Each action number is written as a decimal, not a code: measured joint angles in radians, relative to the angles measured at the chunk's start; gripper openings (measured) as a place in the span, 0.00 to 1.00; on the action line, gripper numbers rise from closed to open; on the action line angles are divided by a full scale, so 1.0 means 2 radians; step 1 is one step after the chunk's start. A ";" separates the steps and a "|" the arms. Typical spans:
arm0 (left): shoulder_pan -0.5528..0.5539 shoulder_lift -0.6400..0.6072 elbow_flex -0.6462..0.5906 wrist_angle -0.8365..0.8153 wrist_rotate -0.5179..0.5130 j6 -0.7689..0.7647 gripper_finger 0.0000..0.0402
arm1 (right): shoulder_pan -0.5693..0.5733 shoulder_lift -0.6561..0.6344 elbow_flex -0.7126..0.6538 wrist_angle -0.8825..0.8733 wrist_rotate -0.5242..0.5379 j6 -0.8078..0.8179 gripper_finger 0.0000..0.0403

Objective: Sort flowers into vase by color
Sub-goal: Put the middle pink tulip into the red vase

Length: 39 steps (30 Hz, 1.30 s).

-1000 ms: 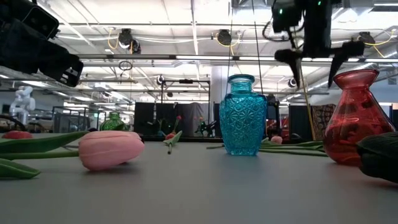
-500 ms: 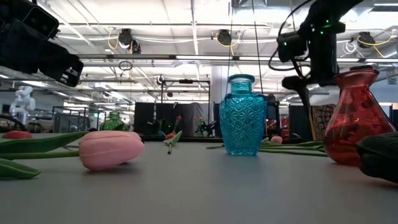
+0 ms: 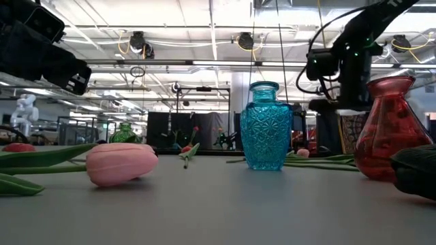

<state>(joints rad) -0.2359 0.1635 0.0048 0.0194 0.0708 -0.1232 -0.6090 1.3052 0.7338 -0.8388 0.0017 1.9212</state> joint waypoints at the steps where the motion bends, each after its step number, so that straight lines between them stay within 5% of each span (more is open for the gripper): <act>1: 0.000 0.000 0.000 0.000 0.000 0.000 0.28 | 0.000 0.000 -0.002 0.000 0.000 0.000 0.79; 39: 0.000 0.000 0.000 0.000 0.000 0.000 0.28 | -0.003 0.063 -0.045 0.113 0.036 -0.024 0.79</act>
<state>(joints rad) -0.2358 0.1633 0.0051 0.0195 0.0708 -0.1232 -0.6155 1.4306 0.6437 -0.6132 0.0731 1.8729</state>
